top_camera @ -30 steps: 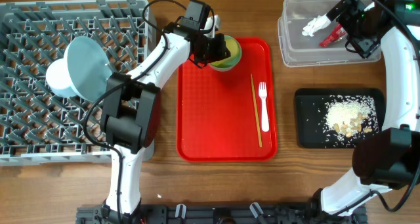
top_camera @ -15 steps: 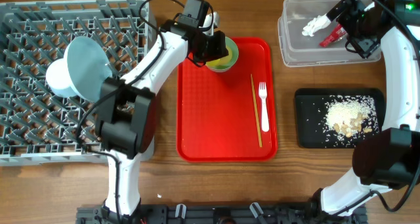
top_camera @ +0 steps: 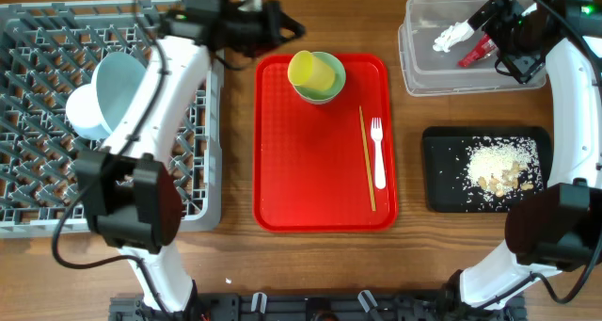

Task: Sort waste into correct bins and load items into the dishwasher rack

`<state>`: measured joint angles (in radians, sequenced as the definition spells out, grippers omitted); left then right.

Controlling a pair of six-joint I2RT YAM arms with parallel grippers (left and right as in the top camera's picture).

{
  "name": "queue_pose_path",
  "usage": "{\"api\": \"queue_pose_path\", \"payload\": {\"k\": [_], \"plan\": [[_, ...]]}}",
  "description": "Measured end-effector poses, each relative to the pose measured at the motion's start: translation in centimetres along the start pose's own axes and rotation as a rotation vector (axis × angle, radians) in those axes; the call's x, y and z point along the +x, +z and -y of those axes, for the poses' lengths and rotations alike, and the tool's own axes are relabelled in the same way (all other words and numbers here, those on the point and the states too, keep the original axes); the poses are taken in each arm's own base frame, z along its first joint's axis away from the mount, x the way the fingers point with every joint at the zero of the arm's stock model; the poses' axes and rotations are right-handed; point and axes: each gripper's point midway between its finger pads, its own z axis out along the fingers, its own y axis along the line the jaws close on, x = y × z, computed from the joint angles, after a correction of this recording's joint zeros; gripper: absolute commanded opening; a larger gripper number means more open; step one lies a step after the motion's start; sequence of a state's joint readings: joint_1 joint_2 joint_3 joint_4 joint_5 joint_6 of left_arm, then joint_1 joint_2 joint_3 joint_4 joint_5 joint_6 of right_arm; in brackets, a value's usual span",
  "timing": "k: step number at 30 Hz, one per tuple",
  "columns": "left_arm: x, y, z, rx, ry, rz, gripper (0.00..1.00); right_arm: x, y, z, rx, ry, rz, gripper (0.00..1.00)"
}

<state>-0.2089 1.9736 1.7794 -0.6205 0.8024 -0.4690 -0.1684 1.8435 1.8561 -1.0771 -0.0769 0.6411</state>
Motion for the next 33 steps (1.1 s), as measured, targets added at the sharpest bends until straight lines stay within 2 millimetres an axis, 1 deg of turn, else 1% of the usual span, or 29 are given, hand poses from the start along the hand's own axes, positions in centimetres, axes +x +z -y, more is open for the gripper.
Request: {"api": "queue_pose_path", "payload": {"k": [1,2,3,4,6,9,11,13,14,15,16,17,18,19,21,22,24,26,28,29,30,33], "plan": [[-0.6,-1.0,-0.4,0.024,-0.019,0.007,0.04,0.0,0.0,0.0,0.000,0.000,0.001,1.00],[-1.4,-2.6,-1.3,0.045,-0.053,0.019,0.04,0.0,0.0,0.0,0.000,0.000,0.001,1.00],[-1.7,-3.3,-1.8,0.051,-0.072,0.023,0.04,0.0,0.0,0.0,0.000,0.000,0.000,1.00],[-1.5,-3.9,-2.4,0.046,-0.101,0.014,0.04,0.0,0.0,0.0,0.000,0.000,0.001,1.00],[-1.0,-4.3,-2.8,0.047,-0.124,-0.007,0.04,0.0,0.0,0.0,0.000,0.000,0.000,1.00],[-0.1,-4.0,-2.5,0.057,-0.121,-0.040,0.04,0.0,0.0,0.0,0.000,0.000,0.001,1.00],[0.1,-4.0,-2.4,0.062,-0.105,-0.047,0.05,0.0,0.0,0.0,0.000,0.000,0.000,1.00],[0.1,-4.3,-1.9,0.065,-0.077,-0.043,0.12,0.0,0.0,0.0,0.000,0.000,0.001,1.00],[0.1,-4.7,-1.6,0.057,-0.064,-0.035,0.19,0.0,0.0,0.0,0.000,0.000,0.000,1.00],[0.2,-5.2,-1.3,0.041,-0.052,-0.025,0.28,0.0,0.0,0.0,0.000,0.000,0.000,1.00],[0.4,-5.9,-1.0,0.012,-0.046,-0.011,0.46,0.0,0.0,0.0,0.000,0.000,0.001,1.00],[0.5,-6.9,-0.6,-0.023,-0.030,0.010,0.66,0.0,0.0,0.0,0.000,0.000,0.000,1.00],[0.6,-8.3,0.0,-0.075,-0.005,0.047,0.85,0.0,0.0,0.0,0.000,0.000,0.001,1.00],[0.6,-10.0,0.8,-0.126,0.018,0.091,1.00,0.0,0.0,0.0,0.000,0.000,0.001,1.00],[0.7,-13.0,1.6,-0.212,0.046,0.167,1.00,0.0,0.0,0.0,0.000,0.000,0.001,1.00],[0.9,-14.1,1.6,-0.250,0.042,0.194,1.00,0.0,0.0,0.0,0.000,0.000,0.000,1.00],[0.9,-17.3,1.2,-0.340,0.034,0.268,1.00,0.0,0.0,0.0,0.000,0.000,0.001,1.00],[1.0,-20.2,0.3,-0.413,0.001,0.332,1.00,0.0,0.0,0.0,0.000,0.000,0.000,1.00],[1.1,-23.0,-1.2,-0.474,-0.065,0.386,1.00,-0.1,0.0,0.0,-0.001,0.001,0.002,1.00],[1.4,-25.3,-2.7,-0.519,-0.134,0.425,1.00,-0.5,0.0,-0.3,-0.014,0.011,0.019,1.00],[1.5,-26.6,-3.5,-0.542,-0.170,0.447,1.00,-0.6,0.0,-0.5,-0.020,0.031,0.023,1.00],[2.5,-30.6,-6.8,-0.620,-0.311,0.501,1.00,-1.0,-0.1,-1.4,-0.068,0.181,0.027,1.00]]}}
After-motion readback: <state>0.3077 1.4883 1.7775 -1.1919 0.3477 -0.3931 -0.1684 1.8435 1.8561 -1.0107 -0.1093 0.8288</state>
